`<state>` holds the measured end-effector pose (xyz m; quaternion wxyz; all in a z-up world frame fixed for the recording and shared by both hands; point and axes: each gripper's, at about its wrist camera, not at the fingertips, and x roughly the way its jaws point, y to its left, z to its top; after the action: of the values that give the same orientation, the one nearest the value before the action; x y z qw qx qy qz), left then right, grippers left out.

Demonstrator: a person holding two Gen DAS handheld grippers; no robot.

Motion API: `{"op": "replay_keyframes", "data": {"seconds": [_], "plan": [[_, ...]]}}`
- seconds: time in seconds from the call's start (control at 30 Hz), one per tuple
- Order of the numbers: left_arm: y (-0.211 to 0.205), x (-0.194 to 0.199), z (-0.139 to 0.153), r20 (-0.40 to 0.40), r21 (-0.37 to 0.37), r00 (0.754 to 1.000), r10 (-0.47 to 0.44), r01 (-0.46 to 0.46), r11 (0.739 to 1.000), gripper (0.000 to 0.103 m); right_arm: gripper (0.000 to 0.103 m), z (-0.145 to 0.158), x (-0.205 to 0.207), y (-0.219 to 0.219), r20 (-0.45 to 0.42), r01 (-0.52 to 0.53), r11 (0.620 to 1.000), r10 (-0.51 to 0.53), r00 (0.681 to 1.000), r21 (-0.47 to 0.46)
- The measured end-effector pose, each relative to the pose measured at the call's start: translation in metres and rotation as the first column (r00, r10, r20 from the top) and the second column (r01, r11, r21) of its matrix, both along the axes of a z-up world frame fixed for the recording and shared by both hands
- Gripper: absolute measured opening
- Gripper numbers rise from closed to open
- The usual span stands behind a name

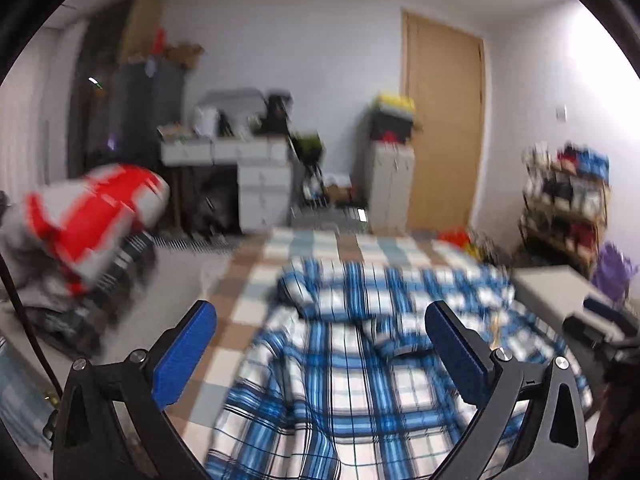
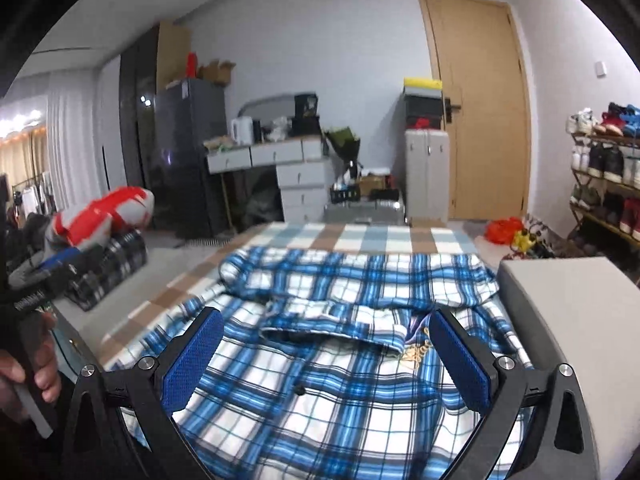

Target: Fold large clothes

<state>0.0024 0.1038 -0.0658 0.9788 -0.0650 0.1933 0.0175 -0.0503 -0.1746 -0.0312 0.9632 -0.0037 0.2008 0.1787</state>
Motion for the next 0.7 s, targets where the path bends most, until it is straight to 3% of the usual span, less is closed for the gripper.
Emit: {"op": "replay_keyframes", "data": {"seconds": [0.17, 0.3, 0.43, 0.53, 0.7], "plan": [[-0.009, 0.048, -0.03, -0.129, 0.033, 0.989, -0.07, 0.075, 0.997, 0.102, 0.103, -0.018, 0.029, -0.003, -0.068, 0.076, 0.997, -0.076, 0.995, -0.01], [-0.018, 0.068, -0.041, -0.262, 0.023, 0.961, -0.092, 0.101, 0.995, 0.102, 0.103, -0.029, 0.034, -0.014, -0.151, 0.075, 0.995, -0.065, 0.986, 0.063], [-0.031, 0.06, -0.035, -0.238, 0.052, 0.967, -0.09, 0.105, 0.993, 0.102, 0.103, -0.024, 0.026, -0.016, -0.095, 0.051, 0.998, -0.047, 0.994, 0.041], [-0.037, 0.059, -0.03, -0.227, 0.087, 0.969, -0.095, 0.118, 0.989, 0.102, 0.103, -0.029, 0.025, -0.014, -0.111, 0.04, 0.999, -0.039, 0.993, 0.005], [-0.036, 0.047, -0.049, -0.241, 0.097, 0.968, -0.072, 0.098, 0.99, 0.102, 0.103, -0.026, 0.025, -0.027, -0.153, 0.065, 0.994, -0.05, 0.987, 0.093]]}}
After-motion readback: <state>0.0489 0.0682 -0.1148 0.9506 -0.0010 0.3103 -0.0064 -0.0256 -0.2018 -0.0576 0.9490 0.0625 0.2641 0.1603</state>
